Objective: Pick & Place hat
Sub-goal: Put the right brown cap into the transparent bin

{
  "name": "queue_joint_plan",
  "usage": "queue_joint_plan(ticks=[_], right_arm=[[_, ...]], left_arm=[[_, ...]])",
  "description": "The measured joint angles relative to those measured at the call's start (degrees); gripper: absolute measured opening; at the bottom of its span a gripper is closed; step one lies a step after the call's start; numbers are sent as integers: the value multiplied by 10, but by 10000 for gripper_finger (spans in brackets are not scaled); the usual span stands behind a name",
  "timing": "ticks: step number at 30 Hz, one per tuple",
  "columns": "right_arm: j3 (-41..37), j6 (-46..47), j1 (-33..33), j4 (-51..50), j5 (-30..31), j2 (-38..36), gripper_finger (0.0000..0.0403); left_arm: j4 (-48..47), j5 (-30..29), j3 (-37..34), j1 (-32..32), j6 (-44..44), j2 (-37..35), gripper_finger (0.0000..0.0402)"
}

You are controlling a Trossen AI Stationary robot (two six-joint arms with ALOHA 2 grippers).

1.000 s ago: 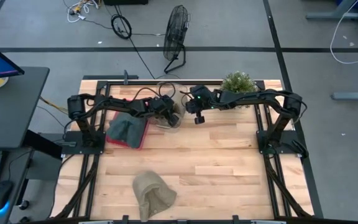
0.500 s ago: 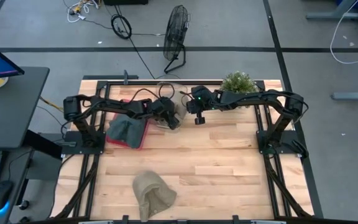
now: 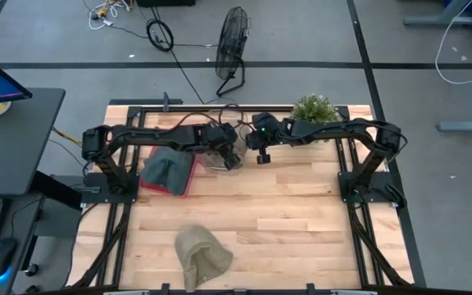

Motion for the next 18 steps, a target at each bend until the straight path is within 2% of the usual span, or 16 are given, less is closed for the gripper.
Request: queue_joint_plan(ticks=[3, 6, 13, 18], right_arm=[[0, 0, 4, -4, 0, -9, 1], [0, 2, 11, -9, 2, -20, 1], [0, 29, 32, -34, 2, -41, 1], [0, 52, 56, -75, 0, -53, 1]], left_arm=[[-52, -1, 28, -2, 53, 0, 15], [-66, -4, 36, -1, 99, 0, 45], [-57, -12, 36, 13, 249, 0, 160], [-35, -14, 36, 33, 299, 0, 224]])
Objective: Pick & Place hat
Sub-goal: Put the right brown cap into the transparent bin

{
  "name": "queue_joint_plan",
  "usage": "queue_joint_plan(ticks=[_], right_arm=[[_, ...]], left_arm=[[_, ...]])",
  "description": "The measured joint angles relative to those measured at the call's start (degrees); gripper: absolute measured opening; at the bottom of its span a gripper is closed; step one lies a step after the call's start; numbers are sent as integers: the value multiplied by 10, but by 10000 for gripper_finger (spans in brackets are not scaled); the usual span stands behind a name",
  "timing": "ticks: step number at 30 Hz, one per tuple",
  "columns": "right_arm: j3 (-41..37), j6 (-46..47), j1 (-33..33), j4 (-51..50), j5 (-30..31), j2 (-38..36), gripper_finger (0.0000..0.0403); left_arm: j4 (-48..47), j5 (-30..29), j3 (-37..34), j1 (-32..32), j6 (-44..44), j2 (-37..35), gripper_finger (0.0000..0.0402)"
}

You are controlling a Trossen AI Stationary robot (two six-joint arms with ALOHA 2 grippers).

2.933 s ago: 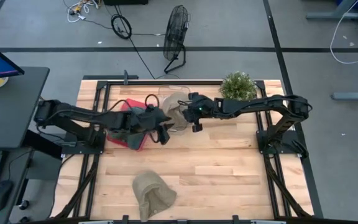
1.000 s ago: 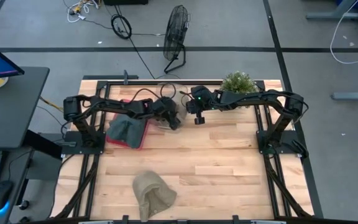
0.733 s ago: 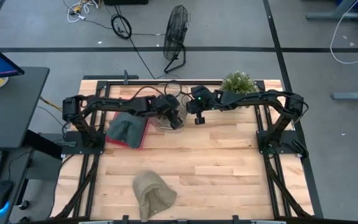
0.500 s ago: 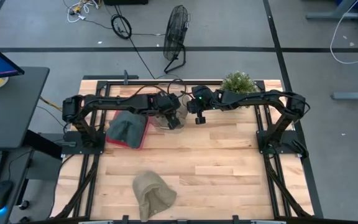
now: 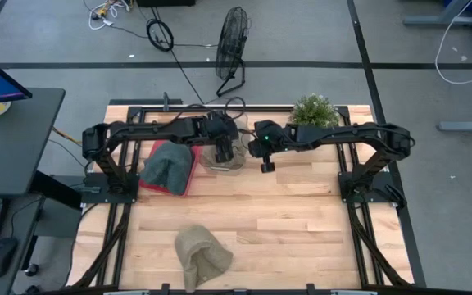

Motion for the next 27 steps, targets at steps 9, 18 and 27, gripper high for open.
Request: queue_joint_plan(ticks=[9, 18, 27], right_arm=[[0, 40, 62, -30, 0, -9, 1], [0, 44, 109, -37, 0, -9, 1], [0, 57, 117, -53, 3, -9, 1]], left_arm=[[-13, 41, -2, 33, 25, 37, 237], [-9, 36, -2, 35, 25, 55, 106], [-55, -38, -2, 12, -36, 27, 15]])
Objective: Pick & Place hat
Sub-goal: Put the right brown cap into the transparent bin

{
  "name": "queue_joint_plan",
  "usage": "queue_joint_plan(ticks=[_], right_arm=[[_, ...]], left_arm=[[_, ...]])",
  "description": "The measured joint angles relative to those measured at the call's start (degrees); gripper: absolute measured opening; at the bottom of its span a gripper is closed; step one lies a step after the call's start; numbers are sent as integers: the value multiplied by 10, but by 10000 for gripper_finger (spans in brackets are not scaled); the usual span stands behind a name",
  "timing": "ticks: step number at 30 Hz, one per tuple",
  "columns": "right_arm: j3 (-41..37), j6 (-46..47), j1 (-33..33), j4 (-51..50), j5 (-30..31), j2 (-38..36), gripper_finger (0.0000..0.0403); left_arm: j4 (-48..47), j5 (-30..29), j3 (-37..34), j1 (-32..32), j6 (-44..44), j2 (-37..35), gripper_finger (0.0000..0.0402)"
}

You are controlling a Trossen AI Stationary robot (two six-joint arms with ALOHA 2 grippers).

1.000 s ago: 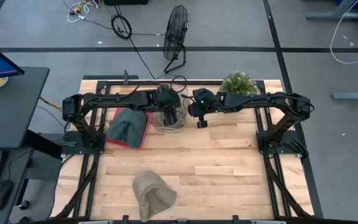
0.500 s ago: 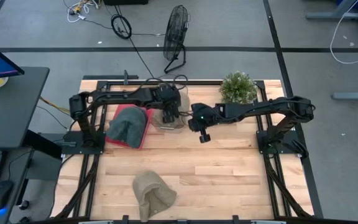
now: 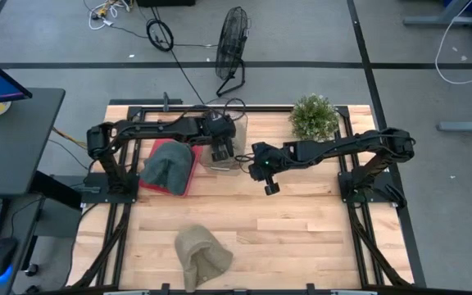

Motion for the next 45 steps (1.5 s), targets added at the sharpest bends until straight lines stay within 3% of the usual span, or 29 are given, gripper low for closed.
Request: queue_joint_plan(ticks=[5, 10, 18, 26, 32, 37, 40, 45], right_arm=[[0, -2, 0, -4, 35, 0, 2], [0, -2, 0, -5, 35, 0, 2], [0, -2, 0, -5, 32, 0, 3], [0, -5, 0, -7, 33, 0, 3], [0, -10, 0, -8, 32, 0, 4], [0, -13, 0, -7, 33, 0, 4], [0, -13, 0, -9, 32, 0, 4], [0, 18, 14, -20, 33, 0, 4]], left_arm=[[-31, -63, 0, -25, -38, -7, 8], [-53, -72, 1, -23, -105, 0, 14], [-43, 14, 0, 2, -94, 31, 18], [-26, 15, 1, 6, -56, 57, 88], [-96, -30, 37, -21, -75, 42, 145], [-166, -29, 95, -67, -75, 35, 180], [-169, 0, 108, -92, -78, 29, 191], [-82, 15, 73, -112, -107, 32, 173]])
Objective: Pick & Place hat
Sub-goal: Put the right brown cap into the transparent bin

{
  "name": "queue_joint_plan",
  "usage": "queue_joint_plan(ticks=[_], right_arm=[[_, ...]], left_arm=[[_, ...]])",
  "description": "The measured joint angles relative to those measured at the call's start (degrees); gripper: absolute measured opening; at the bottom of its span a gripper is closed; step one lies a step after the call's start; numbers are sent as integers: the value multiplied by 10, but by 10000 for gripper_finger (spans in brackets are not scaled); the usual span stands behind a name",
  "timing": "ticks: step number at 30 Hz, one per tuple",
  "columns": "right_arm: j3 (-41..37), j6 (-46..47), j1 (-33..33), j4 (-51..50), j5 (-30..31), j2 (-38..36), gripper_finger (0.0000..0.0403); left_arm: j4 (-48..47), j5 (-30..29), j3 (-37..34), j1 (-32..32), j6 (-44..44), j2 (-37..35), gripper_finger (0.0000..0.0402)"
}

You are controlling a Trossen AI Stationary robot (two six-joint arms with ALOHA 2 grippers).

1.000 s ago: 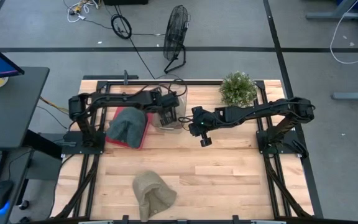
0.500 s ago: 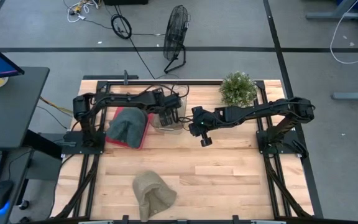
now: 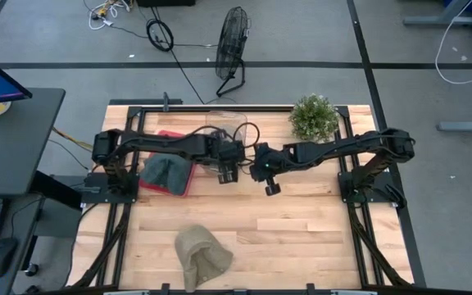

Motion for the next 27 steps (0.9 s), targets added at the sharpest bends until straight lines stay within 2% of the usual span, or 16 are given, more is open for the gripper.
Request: queue_joint_plan(ticks=[6, 11, 16, 18, 21, 27], right_arm=[[0, 49, 51, -38, 0, -5, 2], [0, 69, 84, -43, 0, -6, 2], [0, 70, 100, -27, 0, -6, 2], [0, 70, 104, -19, 0, -6, 2], [0, 76, 109, -14, 0, -6, 2], [0, 106, 110, -22, -1, -6, 2]], left_arm=[[109, -1, -87, 18, 3, 3, 110], [147, 3, -127, 45, -1, 3, 56], [162, 86, -156, 85, -29, 3, 17], [161, 107, -162, 96, -43, 3, 9], [161, 109, -162, 99, -67, -6, 7], [118, 109, -137, 78, -68, -52, 31]])
